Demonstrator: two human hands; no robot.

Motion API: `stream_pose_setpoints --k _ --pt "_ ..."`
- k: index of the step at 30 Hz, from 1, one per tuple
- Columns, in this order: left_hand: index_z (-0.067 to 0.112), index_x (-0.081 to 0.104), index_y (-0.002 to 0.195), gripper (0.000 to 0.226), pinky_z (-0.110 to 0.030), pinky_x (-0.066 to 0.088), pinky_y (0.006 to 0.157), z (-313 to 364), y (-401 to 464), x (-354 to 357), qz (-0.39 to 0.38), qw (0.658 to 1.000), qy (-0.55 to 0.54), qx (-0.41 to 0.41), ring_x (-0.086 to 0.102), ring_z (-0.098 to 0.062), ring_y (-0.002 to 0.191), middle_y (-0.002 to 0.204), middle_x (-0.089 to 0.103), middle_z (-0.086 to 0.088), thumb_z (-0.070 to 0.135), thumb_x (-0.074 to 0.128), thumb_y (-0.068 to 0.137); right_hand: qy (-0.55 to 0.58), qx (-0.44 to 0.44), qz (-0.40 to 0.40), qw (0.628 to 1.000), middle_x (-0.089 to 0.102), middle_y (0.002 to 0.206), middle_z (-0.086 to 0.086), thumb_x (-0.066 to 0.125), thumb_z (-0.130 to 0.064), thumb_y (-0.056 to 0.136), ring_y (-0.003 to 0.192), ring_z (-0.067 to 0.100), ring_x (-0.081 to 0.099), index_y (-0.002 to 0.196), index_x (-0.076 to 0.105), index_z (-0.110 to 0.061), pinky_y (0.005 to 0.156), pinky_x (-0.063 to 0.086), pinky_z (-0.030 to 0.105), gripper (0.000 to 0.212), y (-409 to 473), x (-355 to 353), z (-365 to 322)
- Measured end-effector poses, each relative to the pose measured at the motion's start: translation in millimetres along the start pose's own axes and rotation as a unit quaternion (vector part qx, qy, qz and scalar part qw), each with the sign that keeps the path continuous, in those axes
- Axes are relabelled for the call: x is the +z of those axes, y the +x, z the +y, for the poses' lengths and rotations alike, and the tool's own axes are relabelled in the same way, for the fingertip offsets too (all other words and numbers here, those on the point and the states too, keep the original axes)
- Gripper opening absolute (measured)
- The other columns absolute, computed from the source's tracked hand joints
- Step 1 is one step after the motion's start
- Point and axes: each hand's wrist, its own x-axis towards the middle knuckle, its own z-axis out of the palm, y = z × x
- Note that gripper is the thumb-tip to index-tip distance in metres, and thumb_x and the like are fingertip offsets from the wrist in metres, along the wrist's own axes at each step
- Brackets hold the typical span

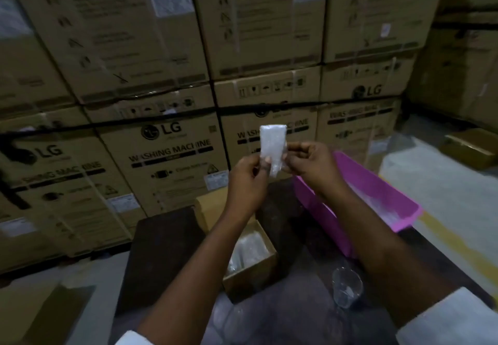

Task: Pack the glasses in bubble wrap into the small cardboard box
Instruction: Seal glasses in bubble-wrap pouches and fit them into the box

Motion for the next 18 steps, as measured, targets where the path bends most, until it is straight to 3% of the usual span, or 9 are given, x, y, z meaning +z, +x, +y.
stream_pose_setpoints --k 3,7,12,15,18 --pt "0.014 0.061 0.071 0.028 -0.028 0.035 0.056 -11.9 -6.9 32.1 0.013 0.999 0.042 0.005 0.055 -0.02 0.066 0.072 0.059 -0.011 0.031 0.059 0.093 -0.078 -0.019 0.023 0.996 0.074 0.098 -0.003 0.059 -0.011 0.09 0.093 0.009 0.07 0.111 0.069 -0.019 0.085 0.056 0.035 0.025 -20.6 -11.1 17.8" --pt "0.019 0.071 0.091 0.006 -0.027 0.052 0.067 -12.3 -16.4 69.9 -0.02 0.997 -0.072 -0.033 0.068 -0.011 0.076 0.079 0.071 0.003 0.022 0.066 0.089 -0.16 -0.02 0.058 0.985 0.073 0.101 -0.008 0.063 -0.031 0.09 0.095 0.002 0.067 0.116 0.068 -0.019 0.087 0.055 0.033 0.029 -41.0 -33.6 33.3" --pt "0.02 0.066 0.086 0.017 -0.034 0.057 0.069 -19.7 -32.4 107.6 -0.058 0.984 -0.138 -0.097 0.07 -0.014 0.075 0.078 0.072 0.0 0.026 0.079 0.078 -0.155 0.015 0.135 0.979 0.065 0.084 -0.021 0.066 -0.013 0.088 0.086 -0.004 0.064 0.115 0.066 -0.016 0.084 0.055 0.03 0.028 -59.5 -65.1 53.3" --pt "0.013 0.067 0.086 0.022 -0.033 0.056 0.069 -29.8 -45.6 119.9 -0.093 0.98 -0.129 -0.117 0.07 -0.016 0.074 0.078 0.072 -0.004 0.028 0.081 0.076 -0.171 0.04 0.144 0.974 0.07 0.097 -0.007 0.067 -0.01 0.087 0.089 -0.003 0.064 0.114 0.064 -0.016 0.086 0.055 0.028 0.028 -69.0 -76.2 72.2" --pt "0.019 0.065 0.078 0.017 -0.03 0.055 0.066 -40.7 -53.7 128.5 -0.117 0.974 -0.141 -0.136 0.066 -0.01 0.067 0.072 0.07 -0.001 0.022 0.082 0.075 -0.182 0.051 0.144 0.971 0.068 0.098 -0.002 0.067 -0.007 0.086 0.089 0.001 0.063 0.116 0.063 -0.008 0.083 0.051 0.017 0.03 -79.0 -82.2 87.1"
